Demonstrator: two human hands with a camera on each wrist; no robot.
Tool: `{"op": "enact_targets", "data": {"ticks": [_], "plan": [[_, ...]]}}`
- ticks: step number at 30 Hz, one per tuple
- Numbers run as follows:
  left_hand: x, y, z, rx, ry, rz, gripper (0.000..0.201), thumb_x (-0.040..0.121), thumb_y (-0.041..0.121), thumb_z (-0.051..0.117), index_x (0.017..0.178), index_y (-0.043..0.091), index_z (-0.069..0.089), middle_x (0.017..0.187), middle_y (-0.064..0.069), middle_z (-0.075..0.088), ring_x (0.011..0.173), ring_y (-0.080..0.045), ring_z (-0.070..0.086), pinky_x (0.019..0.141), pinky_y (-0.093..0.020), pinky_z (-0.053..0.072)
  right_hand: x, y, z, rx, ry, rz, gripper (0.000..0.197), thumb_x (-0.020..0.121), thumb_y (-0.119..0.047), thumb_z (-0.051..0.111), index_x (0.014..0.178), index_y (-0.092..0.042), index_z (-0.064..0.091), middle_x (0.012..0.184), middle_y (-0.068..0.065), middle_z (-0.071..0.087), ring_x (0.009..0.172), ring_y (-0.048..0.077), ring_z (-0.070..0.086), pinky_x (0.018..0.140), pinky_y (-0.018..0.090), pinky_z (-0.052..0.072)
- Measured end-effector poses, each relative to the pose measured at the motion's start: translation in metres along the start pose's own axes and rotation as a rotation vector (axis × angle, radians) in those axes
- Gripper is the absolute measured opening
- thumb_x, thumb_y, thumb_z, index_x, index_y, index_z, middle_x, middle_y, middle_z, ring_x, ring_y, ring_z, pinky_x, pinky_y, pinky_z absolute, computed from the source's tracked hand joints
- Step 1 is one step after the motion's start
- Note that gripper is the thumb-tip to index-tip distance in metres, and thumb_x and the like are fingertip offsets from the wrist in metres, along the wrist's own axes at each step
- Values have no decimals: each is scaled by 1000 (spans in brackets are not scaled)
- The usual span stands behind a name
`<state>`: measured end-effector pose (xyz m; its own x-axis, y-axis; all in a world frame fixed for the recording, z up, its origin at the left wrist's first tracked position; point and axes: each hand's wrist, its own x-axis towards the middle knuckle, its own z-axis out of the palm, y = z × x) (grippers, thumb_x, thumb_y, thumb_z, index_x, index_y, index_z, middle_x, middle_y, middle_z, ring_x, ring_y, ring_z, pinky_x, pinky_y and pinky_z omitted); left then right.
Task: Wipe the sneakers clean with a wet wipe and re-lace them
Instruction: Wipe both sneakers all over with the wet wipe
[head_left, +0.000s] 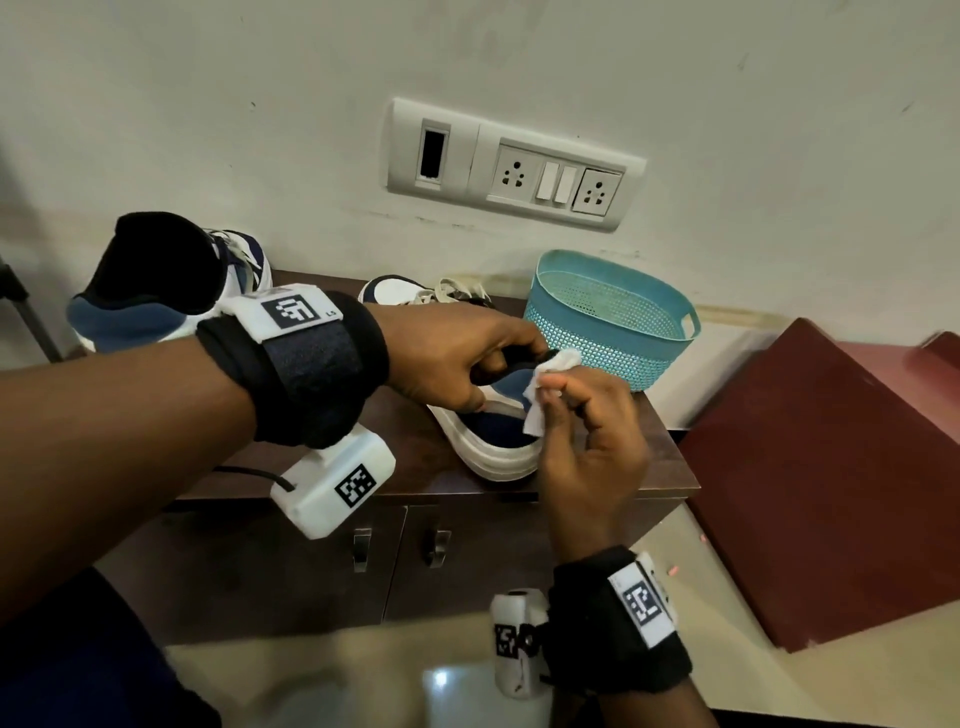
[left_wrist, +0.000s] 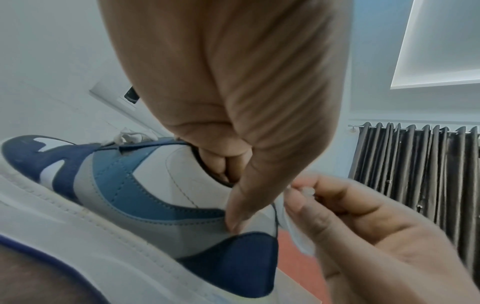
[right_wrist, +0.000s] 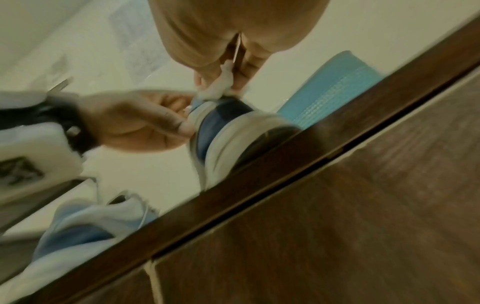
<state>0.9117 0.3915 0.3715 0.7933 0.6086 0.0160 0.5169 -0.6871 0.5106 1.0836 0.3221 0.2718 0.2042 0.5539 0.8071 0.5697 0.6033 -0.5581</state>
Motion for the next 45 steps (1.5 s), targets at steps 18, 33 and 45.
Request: {"op": "enact_targets", "data": {"ticks": [18,33,45], "plan": [[2,-2,1,60,11,0,50,85,8,72,130,21,54,79,7,60,71,-2,53,64,-15,43,7,8,0,-52,29,10,17,88,11,69,97,-1,75,99,11,69,94,20,66,85,35,55],[1,-2,1,34,-16,-27,55,87,8,71,133,28,49,68,5,51,60,-7,45,64,-26,45,1,7,6,165,121,234,35,88,9,70,97,-25,73,97,6,72,95,16,70,87,25,53],[0,2,1,33,-13,-22,60,87,7,71,139,27,47,78,5,62,69,-1,56,71,-14,49,-21,0,-10,-54,-47,-51,16,88,7,72,102,2,77,103,14,68,99,22,67,90,30,54]]}}
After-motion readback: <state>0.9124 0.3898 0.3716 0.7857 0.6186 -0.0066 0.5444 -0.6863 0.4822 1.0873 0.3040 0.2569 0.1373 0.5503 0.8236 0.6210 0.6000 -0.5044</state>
